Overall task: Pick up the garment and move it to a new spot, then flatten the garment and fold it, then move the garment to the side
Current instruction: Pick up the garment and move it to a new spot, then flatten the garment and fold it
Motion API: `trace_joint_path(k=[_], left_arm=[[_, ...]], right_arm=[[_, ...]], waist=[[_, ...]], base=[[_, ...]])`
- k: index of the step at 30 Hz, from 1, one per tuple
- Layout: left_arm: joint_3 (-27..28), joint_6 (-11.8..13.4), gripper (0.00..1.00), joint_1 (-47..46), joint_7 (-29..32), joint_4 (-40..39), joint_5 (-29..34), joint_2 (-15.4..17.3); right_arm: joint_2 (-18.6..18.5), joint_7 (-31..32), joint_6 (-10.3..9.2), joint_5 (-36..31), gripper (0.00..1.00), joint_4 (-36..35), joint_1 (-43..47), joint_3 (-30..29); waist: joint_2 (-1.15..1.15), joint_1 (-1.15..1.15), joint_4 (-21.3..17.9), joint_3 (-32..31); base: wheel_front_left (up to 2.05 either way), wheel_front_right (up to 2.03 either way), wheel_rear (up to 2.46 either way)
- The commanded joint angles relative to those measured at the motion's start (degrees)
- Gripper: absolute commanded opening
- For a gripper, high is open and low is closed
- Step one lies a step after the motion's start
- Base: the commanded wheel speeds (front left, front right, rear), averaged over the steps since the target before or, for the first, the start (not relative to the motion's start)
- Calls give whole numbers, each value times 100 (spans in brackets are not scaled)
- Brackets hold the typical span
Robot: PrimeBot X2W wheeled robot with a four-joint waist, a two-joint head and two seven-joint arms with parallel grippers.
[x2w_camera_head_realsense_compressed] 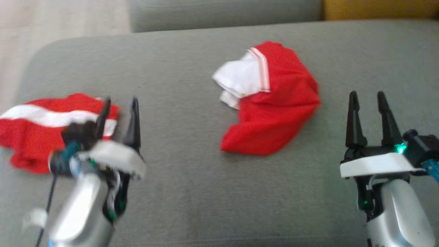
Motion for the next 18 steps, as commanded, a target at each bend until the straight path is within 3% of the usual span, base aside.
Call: trace_joint_path(k=[1, 5, 8, 18], left_arm=[[283, 48, 100, -91, -70, -334, 18, 87], [713, 83, 100, 692, -75, -994, 161, -208], [888, -46, 100, 1018, -76, -1192, 379, -388], [1233, -493, 100, 1036, -77, -1225, 850, -835]], right_arm=[[-23, -53, -4, -40, 100, -146, -59, 155], [-23, -53, -4, 5, 100, -24, 74, 290], [-23, -53, -4, 22, 100, 37, 147, 430], [-23, 254, -4, -157, 100, 206, 107, 1353]], waist=[[0, 0, 473, -257], [0, 0, 703, -316], [0, 0, 828, -320], [0, 0, 1177, -65]], base=[[0, 0, 0], [0, 0, 0], [0, 0, 0], [0, 0, 0]])
